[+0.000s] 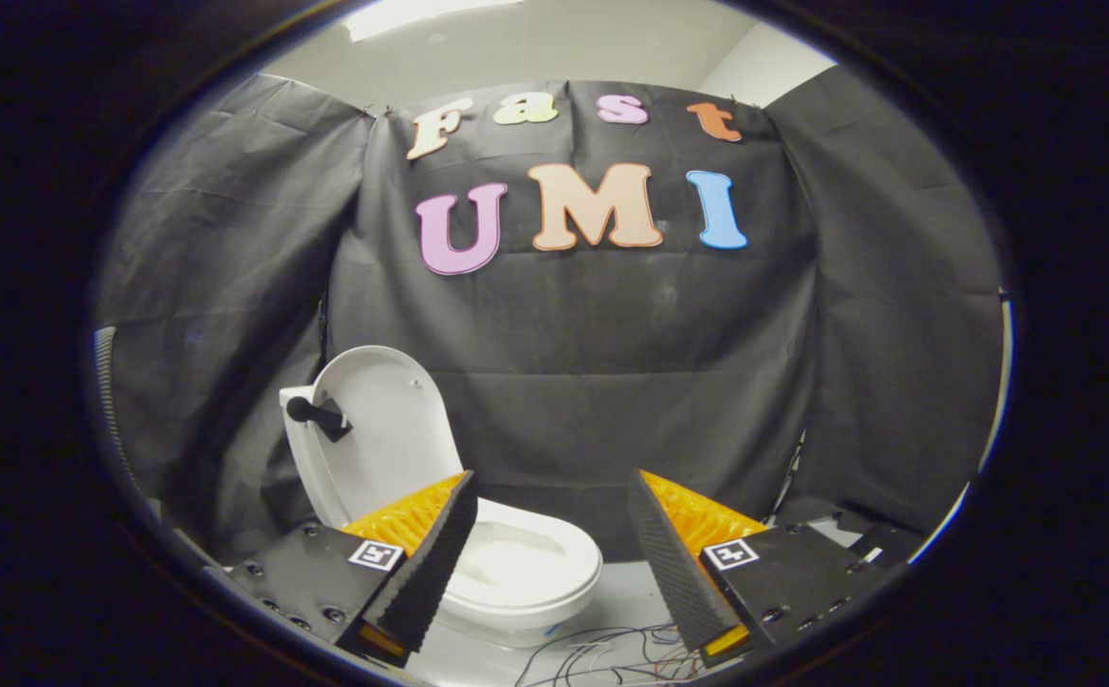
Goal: Open the toilet lid.
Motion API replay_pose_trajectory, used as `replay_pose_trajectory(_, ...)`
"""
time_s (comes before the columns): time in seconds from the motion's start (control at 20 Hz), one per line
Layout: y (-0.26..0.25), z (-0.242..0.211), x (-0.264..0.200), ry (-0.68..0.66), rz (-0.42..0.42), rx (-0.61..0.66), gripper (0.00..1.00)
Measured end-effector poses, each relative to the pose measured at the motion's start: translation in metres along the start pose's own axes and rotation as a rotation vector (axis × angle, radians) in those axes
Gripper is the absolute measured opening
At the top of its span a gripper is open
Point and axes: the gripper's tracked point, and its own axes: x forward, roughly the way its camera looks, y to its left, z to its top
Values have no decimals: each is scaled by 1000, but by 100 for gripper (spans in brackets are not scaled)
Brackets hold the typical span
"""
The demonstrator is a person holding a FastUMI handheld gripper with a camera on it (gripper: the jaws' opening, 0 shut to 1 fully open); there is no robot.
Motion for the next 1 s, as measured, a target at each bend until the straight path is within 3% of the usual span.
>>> replay_pose_trajectory(1.0, 0, 2, -3, 2, 1, 0, 99)
